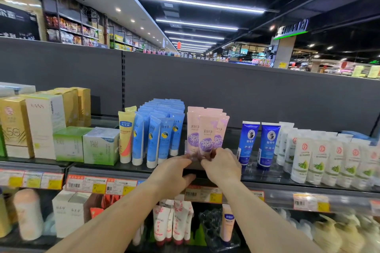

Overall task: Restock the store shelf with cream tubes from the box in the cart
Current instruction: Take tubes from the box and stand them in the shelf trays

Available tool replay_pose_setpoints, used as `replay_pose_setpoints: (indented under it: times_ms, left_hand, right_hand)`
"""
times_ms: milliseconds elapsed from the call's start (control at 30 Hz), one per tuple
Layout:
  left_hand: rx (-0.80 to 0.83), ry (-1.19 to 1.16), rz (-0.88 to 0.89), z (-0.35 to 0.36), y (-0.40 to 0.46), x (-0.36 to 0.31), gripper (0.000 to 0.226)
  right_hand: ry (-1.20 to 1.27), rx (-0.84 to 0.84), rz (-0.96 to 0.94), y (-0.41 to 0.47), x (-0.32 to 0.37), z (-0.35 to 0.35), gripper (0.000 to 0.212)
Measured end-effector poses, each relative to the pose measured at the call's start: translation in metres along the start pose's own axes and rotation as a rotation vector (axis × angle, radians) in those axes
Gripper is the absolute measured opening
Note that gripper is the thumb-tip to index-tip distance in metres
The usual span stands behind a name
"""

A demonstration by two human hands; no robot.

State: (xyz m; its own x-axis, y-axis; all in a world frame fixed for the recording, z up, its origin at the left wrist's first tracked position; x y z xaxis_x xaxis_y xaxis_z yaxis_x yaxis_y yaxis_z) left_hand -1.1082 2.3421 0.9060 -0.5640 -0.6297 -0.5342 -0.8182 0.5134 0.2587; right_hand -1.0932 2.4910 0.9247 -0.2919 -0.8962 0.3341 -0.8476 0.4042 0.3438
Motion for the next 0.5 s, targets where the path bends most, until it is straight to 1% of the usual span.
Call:
replay_pose_setpoints:
  times_ms: [200,400,500]
  left_hand:
    - [0.003,-0.009,-0.004,-0.0006,-0.0002,-0.0014,0.052]
    - [0.005,0.01,0.0,0.0012,0.0003,0.0008,0.053]
    - [0.002,0.007,0.003,0.0015,0.0008,0.0024,0.053]
  right_hand:
    - [-0.113,0.027,-0.017,0.0027,0.0014,-0.0027,0.036]
    - [-0.042,0.023,-0.038,0.0001,-0.0021,-0.0005,0.029]
    - [-0.038,-0.003,-0.057,-0.0044,-0.0041,-0.0035,0.033]
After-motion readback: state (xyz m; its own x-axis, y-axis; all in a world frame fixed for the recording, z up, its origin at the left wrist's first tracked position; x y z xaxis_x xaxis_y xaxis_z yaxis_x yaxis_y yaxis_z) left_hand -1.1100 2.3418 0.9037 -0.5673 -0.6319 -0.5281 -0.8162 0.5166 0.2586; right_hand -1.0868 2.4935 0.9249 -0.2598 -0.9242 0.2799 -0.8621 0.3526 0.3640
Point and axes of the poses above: each hand's wrist, its own y-axis towards the middle knuckle, its own z-axis out of the palm, x = y × z, the point moved 9 cm from there along y, towards the middle knuckle, and after that the axes turned 9 degrees about -y, right-handed, at the moved point
